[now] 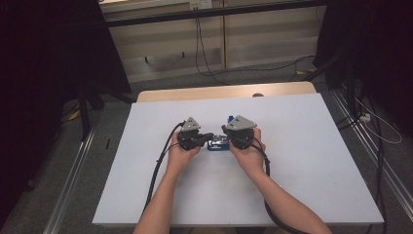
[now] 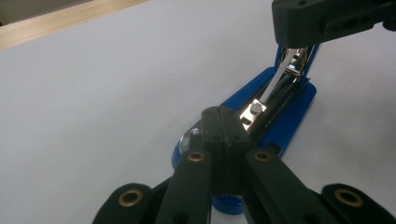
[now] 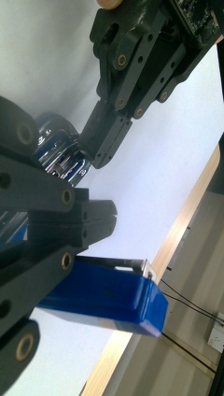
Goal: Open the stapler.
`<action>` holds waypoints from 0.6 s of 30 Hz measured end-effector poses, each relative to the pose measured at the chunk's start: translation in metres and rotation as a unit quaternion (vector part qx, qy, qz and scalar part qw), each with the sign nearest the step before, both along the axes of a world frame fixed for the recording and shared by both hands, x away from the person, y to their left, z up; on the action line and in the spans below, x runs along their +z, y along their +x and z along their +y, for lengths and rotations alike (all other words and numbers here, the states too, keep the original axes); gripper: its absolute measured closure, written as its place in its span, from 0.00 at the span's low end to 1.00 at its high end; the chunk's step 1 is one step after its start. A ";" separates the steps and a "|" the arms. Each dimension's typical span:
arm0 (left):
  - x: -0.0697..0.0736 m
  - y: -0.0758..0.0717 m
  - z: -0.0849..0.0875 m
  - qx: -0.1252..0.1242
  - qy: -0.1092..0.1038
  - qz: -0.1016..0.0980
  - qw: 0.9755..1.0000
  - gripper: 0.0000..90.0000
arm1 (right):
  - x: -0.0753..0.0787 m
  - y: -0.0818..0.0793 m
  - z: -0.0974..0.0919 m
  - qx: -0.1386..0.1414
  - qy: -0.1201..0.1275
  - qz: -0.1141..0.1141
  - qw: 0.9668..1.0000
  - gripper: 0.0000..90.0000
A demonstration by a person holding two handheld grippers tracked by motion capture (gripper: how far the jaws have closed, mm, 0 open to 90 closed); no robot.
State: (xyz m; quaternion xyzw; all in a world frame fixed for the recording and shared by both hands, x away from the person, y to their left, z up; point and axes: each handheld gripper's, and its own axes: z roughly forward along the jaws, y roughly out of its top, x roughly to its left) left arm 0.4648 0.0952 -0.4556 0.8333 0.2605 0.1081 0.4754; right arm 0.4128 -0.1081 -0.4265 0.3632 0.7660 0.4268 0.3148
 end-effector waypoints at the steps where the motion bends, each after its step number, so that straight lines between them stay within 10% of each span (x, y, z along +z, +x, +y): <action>1: 0.000 0.000 0.000 0.000 0.000 0.000 1.000 1.00 | 0.001 -0.001 0.000 -0.003 -0.003 -0.001 1.000 1.00; 18: -0.001 0.000 0.000 -0.001 -0.002 -0.001 1.000 1.00 | 0.000 -0.005 -0.027 -0.034 -0.026 -0.003 0.999 1.00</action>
